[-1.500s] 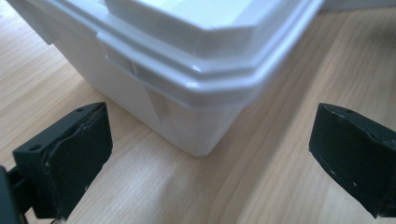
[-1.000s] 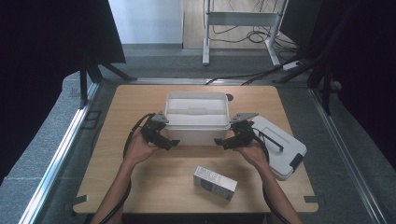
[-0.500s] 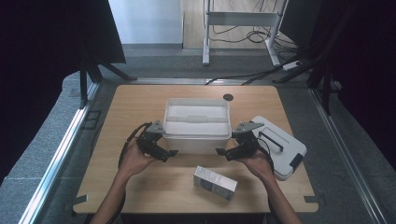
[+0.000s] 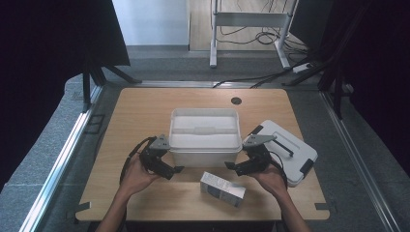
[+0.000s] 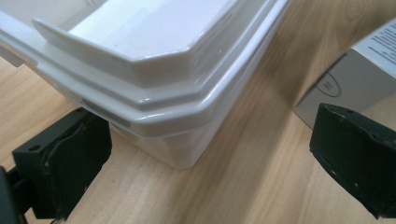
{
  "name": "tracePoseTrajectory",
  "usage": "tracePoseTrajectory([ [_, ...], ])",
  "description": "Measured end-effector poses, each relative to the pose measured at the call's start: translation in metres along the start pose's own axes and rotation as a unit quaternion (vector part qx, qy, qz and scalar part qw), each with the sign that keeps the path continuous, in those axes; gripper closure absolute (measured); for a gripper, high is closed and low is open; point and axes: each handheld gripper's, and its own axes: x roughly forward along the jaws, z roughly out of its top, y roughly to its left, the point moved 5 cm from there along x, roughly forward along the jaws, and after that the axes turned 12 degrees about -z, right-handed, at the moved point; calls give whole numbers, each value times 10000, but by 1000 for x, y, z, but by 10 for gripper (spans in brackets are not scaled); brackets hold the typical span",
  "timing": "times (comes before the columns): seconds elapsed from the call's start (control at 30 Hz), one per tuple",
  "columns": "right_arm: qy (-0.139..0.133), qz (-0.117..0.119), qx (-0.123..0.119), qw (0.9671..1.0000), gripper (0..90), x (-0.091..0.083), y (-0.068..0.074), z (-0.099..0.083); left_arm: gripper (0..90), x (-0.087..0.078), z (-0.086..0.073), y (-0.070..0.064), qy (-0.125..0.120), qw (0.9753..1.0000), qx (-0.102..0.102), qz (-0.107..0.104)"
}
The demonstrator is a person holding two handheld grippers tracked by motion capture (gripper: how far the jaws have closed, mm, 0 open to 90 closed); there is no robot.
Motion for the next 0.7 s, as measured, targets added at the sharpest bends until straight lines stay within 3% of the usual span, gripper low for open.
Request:
tracePoseTrajectory([
  [0.2,68,19,-73,9999,114,-3,-1,-1,0,-2,-2,0,71,9999,79,-11],
  [0.23,190,49,-89,9998,78,-2,-2,-4,0,-3,-3,2,122,9999,104,34],
  [0.33,352,-171,-200,9990,16,1,-6,-14,0,-9,-7,6,168,9998,105,50],
  [0.5,468,-309,-156,9983,0,3,-11,-33,0,-27,-15,22,211,9998,53,37],
  [0.7,558,-326,-125,9978,0,3,-14,-49,0,-46,-13,34,325,9994,107,74],
])
